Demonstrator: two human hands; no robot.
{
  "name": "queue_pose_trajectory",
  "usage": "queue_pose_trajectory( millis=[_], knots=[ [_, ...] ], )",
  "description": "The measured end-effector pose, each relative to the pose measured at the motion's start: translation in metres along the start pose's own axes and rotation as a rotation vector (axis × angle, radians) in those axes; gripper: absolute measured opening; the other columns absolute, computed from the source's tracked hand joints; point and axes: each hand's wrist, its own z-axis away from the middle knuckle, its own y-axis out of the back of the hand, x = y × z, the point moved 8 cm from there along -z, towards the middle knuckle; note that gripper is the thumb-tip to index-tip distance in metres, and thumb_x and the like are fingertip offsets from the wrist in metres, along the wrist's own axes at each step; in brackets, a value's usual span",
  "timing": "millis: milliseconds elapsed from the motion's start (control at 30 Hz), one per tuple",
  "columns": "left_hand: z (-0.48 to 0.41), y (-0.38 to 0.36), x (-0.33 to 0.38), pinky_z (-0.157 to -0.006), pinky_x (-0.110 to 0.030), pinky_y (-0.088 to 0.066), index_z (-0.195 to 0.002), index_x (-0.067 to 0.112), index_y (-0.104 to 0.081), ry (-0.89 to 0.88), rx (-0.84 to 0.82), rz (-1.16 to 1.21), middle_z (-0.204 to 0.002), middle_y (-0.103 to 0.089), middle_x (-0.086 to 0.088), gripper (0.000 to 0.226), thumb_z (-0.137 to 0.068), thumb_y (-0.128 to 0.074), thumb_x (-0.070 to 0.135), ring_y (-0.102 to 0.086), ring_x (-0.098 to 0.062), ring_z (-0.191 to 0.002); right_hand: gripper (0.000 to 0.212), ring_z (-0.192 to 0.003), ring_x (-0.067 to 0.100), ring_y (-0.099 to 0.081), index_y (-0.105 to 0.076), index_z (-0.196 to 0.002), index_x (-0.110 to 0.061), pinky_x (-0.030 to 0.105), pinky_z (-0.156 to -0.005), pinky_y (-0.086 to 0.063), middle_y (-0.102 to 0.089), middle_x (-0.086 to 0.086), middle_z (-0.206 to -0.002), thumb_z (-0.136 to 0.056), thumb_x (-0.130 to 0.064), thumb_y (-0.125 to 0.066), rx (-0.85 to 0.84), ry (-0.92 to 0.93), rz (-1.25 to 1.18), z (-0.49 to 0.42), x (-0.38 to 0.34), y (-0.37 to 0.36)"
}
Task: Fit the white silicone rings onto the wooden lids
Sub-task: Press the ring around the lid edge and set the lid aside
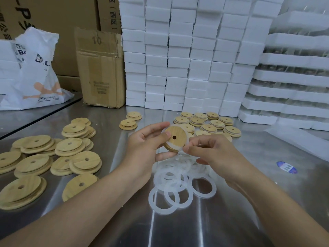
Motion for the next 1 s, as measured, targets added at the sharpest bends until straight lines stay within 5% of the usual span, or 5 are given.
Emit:
queue_pose_trajectory(
  millis=[233, 467, 733, 900, 1000],
  knots=[
    [-0.001, 0.0, -0.002, -0.075, -0.044, -0.069, -0.117, 0.015, -0.079, 0.004, -0.012, 0.049, -0.112, -0.082, -0.012, 0.024, -0.096, -0.076, 0.004, -0.08, -0.03, -0.106, 0.015, -0.078, 0.014, -0.068, -0.084, -0.081, -0.025, 0.026, -0.073, -0.057, -0.079, 0.012, -0.093, -0.085, -0.039, -0.085, 0.103, -0.044, -0.042, 0.002, 0.006, 0.001],
    [-0.001, -0.005, 0.001, -0.087, -0.052, -0.066, -0.122, 0.032, -0.077, -0.004, -0.055, 0.046, -0.111, -0.079, -0.017, 0.044, -0.098, -0.069, -0.003, -0.078, -0.035, -0.108, 0.014, -0.095, 0.021, -0.076, -0.083, -0.083, -0.019, 0.044, -0.089, -0.061, -0.081, 0.002, -0.09, -0.09, -0.031, -0.082, 0.179, -0.055, -0.123, 0.003, 0.004, 0.001],
    [0.006, -0.024, 0.003, -0.088, -0.033, -0.064, -0.13, 0.045, -0.075, -0.172, -0.213, -0.439, -0.122, -0.079, 0.013, 0.054, -0.092, -0.083, 0.008, -0.075, -0.017, -0.113, 0.008, -0.081, 0.01, -0.073, -0.079, -0.088, -0.018, 0.025, -0.073, -0.055, -0.081, 0.001, -0.088, -0.095, -0.022, -0.076, 0.283, 0.027, -0.124, 0.005, -0.009, 0.015],
    [0.007, -0.025, 0.002, -0.075, -0.028, -0.065, -0.13, 0.038, -0.077, -0.167, -0.207, -0.417, -0.116, -0.081, 0.007, 0.051, -0.09, -0.084, 0.006, -0.079, -0.019, -0.101, 0.004, -0.091, 0.028, -0.073, -0.079, -0.09, -0.017, 0.035, -0.076, -0.061, -0.08, 0.001, -0.092, -0.093, -0.02, -0.078, 0.265, 0.068, -0.067, 0.004, -0.011, 0.015],
    [0.006, -0.025, 0.003, -0.076, -0.031, -0.066, -0.132, 0.034, -0.076, -0.169, -0.218, -0.405, -0.117, -0.081, 0.004, 0.05, -0.091, -0.084, 0.005, -0.08, -0.02, -0.102, 0.006, -0.085, 0.023, -0.074, -0.079, -0.09, -0.015, 0.03, -0.075, -0.059, -0.08, -0.001, -0.088, -0.095, -0.018, -0.076, 0.29, 0.128, -0.022, 0.003, -0.012, 0.017]
  ],
)
